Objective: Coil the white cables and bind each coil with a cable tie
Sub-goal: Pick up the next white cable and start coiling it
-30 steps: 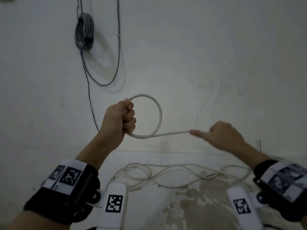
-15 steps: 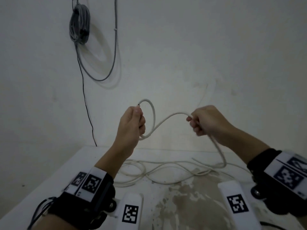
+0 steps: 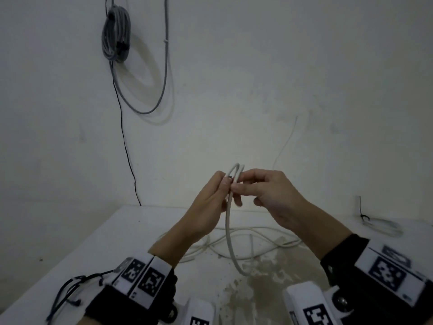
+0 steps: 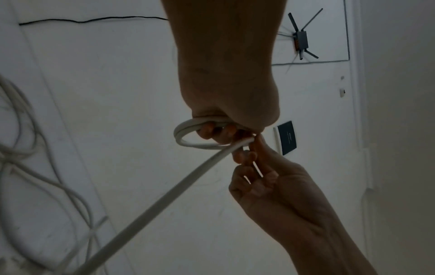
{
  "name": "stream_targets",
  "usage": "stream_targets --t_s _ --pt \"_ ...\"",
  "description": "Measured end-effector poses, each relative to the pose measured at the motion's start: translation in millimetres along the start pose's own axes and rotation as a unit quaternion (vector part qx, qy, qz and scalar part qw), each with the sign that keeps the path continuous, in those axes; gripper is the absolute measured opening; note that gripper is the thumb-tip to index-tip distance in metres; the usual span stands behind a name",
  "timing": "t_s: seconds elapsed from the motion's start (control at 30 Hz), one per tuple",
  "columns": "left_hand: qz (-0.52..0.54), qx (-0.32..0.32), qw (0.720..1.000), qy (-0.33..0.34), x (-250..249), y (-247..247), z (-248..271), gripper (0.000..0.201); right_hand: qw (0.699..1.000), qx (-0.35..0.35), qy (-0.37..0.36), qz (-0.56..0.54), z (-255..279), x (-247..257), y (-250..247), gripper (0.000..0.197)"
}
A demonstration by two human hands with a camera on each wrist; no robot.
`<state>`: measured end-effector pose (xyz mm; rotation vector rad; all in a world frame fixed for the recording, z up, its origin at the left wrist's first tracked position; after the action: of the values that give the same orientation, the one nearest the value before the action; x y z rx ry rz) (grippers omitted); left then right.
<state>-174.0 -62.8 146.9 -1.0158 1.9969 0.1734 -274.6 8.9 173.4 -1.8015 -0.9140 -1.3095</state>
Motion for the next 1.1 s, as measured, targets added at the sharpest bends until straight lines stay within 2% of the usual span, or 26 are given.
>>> stream_targets --t_s 0.1,0.17,0.27,0.3,0.37,0.43,0.47,0.53,0.6,0.7,0.77,0.87,0.97,1.03,1.1 --pt "0.046 0.0 0.999 -0.024 7 2 3 0.048 0.995 -0.043 -0.072 0.055 2 -1 -2 0.012" --pt "0.116 -0.021 0.992 -0.054 11 0 4 0.049 0.98 -0.074 -0.134 0.129 5 0 -2 0.017" --pt "0.293 -0.051 0.948 -0.115 17 -4 4 0.044 0.955 -0.173 -0.178 0.164 4 -8 -11 0.029" --pt "0.345 -0.052 0.929 -0.126 19 -4 3 0.046 0.955 -0.189 -0.166 0.155 3 -11 -14 0.029" --pt "0.41 -0.04 0.9 -0.142 21 -2 4 0.05 0.978 -0.149 -0.098 0.112 -1 -21 -13 0.029" --pt "0.432 -0.009 0.888 -0.157 21 2 6 0.051 0.994 -0.097 -0.016 0.039 -4 -29 -10 0.033" --pt "0.438 0.013 0.883 -0.166 21 5 8 0.049 0.996 -0.093 0.01 0.004 -5 -29 -10 0.035" --pt "0.451 0.058 0.871 -0.186 21 11 12 0.047 0.995 -0.094 0.031 -0.021 -4 -28 -12 0.04" --pt "0.462 0.092 0.858 -0.203 23 13 15 0.048 0.996 -0.086 0.031 0.003 -5 -29 -14 0.05" --pt "0.434 0.142 0.862 -0.218 28 11 17 0.048 0.993 -0.105 0.015 0.058 -3 -29 -15 0.053" --pt "0.398 0.151 0.872 -0.242 29 8 18 0.046 0.988 -0.123 0.002 0.096 -2 -28 -16 0.056" --pt "0.301 0.157 0.903 -0.262 25 6 20 0.054 0.977 -0.143 -0.038 0.153 0 -26 -14 0.064" --pt "0.178 0.163 0.939 -0.244 24 6 21 0.051 0.966 -0.14 -0.045 0.214 2 -26 -10 0.068" --pt "0.167 0.139 0.947 -0.236 25 7 22 0.047 0.965 -0.13 -0.028 0.226 2 -29 -8 0.066" --pt "0.217 0.083 0.95 -0.21 25 4 19 0.041 0.98 -0.109 0.01 0.165 1 -38 -6 0.06"
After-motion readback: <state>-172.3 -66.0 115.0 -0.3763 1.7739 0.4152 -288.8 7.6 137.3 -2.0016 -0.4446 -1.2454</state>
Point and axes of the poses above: each hand's wrist, its own z-axis away from the middle knuckle, its own y-axis out of the palm, x = y × z, the point moved 4 cm from there along -z, towards the middle knuckle, and after that the axes turned 5 degrees about y, right-handed, at the moved point
